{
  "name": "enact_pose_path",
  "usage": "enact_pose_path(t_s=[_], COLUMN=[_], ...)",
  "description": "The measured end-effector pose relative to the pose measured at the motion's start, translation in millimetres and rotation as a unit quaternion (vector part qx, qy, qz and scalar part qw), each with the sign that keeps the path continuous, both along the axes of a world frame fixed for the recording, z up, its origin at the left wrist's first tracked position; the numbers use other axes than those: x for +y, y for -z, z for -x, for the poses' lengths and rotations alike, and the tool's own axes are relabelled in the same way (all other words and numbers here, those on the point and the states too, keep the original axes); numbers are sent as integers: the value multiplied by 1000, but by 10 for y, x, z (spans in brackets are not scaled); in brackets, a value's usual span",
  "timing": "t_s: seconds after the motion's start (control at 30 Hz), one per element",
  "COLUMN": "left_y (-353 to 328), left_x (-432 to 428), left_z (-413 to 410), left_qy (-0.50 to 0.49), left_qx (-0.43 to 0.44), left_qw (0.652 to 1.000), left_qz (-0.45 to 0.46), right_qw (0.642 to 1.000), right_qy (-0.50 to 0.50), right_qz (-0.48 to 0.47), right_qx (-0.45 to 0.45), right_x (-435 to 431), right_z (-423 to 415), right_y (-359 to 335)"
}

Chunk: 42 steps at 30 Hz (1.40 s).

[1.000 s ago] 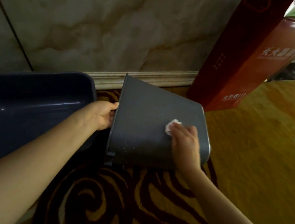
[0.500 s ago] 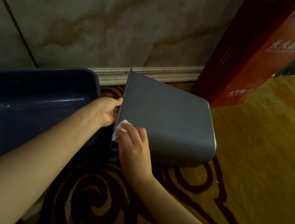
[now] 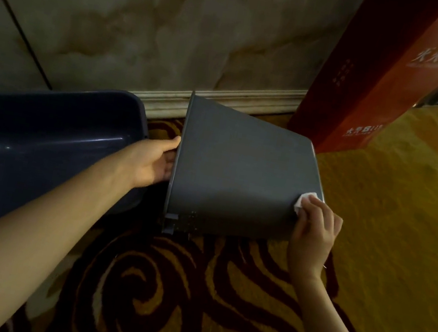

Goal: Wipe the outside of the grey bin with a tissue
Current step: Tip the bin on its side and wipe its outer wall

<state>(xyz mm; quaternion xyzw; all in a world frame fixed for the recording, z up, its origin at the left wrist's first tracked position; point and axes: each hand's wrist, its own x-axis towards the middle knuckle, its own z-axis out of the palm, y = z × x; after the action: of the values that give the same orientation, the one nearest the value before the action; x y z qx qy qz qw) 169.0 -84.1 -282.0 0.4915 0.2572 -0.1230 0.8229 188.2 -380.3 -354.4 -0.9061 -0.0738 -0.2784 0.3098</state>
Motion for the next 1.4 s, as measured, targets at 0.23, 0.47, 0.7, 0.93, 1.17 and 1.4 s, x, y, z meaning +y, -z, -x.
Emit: enact_pose_path(t_s=[0.23,0.47,0.7,0.93,1.17,1.4], left_y=[217,62,-395,-576,-707,-762], left_x=[51,-133,-348,-430,-451,-349], left_z=[577,521,75,-83,-173,-271], left_qy=[283,166,48,-49,-78,-75], left_qx=[-51,-123,-189,-168,-119,-112], left_qw=[952,965,970,979,988,989], left_qz=[-108,-162,-144,-106,-65,-53], right_qw=[999,995,994,951,970,990], right_qy=[0,46,-50,-301,-237,-107], right_qz=[-32,-81,-101,-70,-41,-91], right_qx=[-5,37,10,-33,-37,20], right_x=[47,157,644,1096,819,591], right_z=[-5,-156,-223,3,-141,-288], right_y=[-36,-286,-830,-1143,-1094,-1055])
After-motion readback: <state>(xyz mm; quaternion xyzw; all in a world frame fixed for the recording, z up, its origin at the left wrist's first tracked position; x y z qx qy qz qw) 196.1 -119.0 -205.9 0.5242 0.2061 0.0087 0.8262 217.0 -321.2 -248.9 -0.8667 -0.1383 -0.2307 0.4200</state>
